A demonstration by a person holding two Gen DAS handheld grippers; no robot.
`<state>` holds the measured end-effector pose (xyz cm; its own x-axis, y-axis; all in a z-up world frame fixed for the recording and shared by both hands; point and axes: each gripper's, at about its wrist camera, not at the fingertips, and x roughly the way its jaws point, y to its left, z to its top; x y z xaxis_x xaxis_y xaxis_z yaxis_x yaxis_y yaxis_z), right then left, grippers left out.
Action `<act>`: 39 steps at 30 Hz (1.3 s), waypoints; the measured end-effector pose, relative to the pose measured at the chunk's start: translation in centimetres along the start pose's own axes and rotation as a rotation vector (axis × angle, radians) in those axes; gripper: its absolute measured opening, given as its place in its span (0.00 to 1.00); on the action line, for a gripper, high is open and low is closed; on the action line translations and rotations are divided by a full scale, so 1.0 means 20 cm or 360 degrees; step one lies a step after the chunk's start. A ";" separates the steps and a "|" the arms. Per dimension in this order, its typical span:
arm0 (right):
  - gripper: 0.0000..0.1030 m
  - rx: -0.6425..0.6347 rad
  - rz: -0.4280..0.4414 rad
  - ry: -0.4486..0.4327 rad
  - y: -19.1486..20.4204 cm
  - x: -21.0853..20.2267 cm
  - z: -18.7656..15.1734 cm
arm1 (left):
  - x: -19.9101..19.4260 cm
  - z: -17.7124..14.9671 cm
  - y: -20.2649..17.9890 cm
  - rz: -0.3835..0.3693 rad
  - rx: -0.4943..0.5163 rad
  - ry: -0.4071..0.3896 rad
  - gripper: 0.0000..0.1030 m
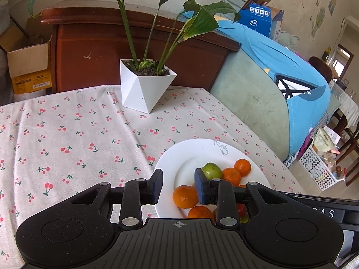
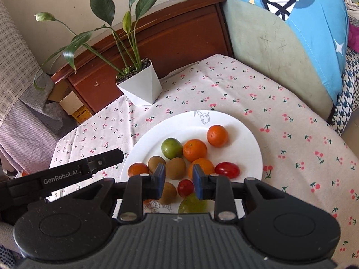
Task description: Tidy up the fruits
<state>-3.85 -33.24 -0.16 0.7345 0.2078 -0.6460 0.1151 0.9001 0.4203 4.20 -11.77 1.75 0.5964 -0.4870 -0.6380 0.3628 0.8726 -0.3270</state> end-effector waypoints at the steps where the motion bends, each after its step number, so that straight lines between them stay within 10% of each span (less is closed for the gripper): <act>1: 0.27 0.0018 0.0015 -0.0010 0.00 0.00 0.01 | 0.00 0.00 0.00 -0.0002 -0.0004 0.0000 0.29; 17: 0.65 -0.0006 -0.0216 -0.0113 0.10 -0.05 0.02 | -0.04 -0.04 -0.10 0.0102 0.0112 0.0058 0.69; 39: 0.89 0.0025 -0.0657 -0.0144 0.21 -0.19 -0.24 | -0.15 -0.15 -0.09 0.0378 0.0120 0.0240 0.87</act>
<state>-9.38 -28.34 0.91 0.6802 -0.2041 -0.7040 0.4215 0.8947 0.1478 -0.36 -11.73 2.02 0.5599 -0.2535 -0.7888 0.2812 0.9537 -0.1069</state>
